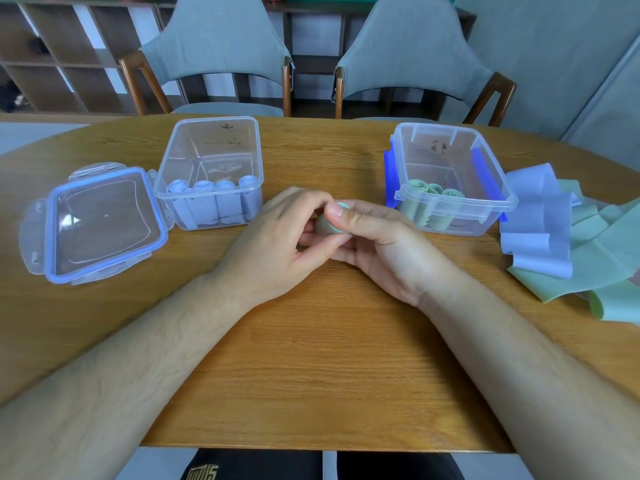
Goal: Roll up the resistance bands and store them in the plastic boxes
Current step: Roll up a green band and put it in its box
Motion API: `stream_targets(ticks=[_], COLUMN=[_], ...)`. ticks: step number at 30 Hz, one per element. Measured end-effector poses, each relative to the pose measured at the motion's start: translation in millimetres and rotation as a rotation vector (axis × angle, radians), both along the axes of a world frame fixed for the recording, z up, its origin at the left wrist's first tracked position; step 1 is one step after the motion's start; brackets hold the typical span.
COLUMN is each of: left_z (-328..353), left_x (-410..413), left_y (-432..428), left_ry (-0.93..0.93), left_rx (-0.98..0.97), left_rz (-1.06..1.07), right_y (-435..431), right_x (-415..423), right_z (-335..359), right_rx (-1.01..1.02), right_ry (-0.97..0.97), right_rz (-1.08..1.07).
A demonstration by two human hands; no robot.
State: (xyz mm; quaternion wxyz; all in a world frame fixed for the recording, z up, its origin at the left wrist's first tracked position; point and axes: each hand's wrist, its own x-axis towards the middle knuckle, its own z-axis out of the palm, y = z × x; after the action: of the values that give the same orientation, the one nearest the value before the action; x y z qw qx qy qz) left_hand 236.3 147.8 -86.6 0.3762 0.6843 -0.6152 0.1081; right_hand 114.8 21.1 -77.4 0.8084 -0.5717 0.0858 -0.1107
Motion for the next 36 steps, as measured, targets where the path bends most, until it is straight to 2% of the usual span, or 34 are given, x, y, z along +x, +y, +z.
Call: stream_targets(ticks=[1,3,5,8,12,18,22,32,36], left_z=[0,0,0,-2,-5,-3,-5,-5,-3], left_x=[0,3,7,11,11,8,3,-1,-6], left_y=[-1,-1,1,4,3,2,0,-2,-5], left_ry=[-0.004,0.001,0.067,0.198,0.450,0.355,0.362,0.325,0.474], left_rx=[0.005,0.020,0.047,0.093,0.039,-0.022,-0.016,-0.057,-0.076], left_rz=[0.010,0.010,-0.009,0.005,-0.023,0.007,0.012,0.017,-0.086], right_y=[2,4,0,-11,-5,9,11,10,11], right_x=[1,3,2,-3,2,8,9,9,9], right_z=[-1,-4,-6,-9,-14,-17,-18,-17,-16], right_rx=[-0.064,-0.344,-0.591,-0.777,-0.682,-0.528,-0.599,-0.623,-0.588], right_ry=[0.017,0.016,-0.087,-0.137,-0.048,-0.072,-0.154,-0.174,-0.165], right_rz=[-0.033,-0.162,-0.251,-0.286,-0.343,-0.282,-0.300,-0.362,-0.403])
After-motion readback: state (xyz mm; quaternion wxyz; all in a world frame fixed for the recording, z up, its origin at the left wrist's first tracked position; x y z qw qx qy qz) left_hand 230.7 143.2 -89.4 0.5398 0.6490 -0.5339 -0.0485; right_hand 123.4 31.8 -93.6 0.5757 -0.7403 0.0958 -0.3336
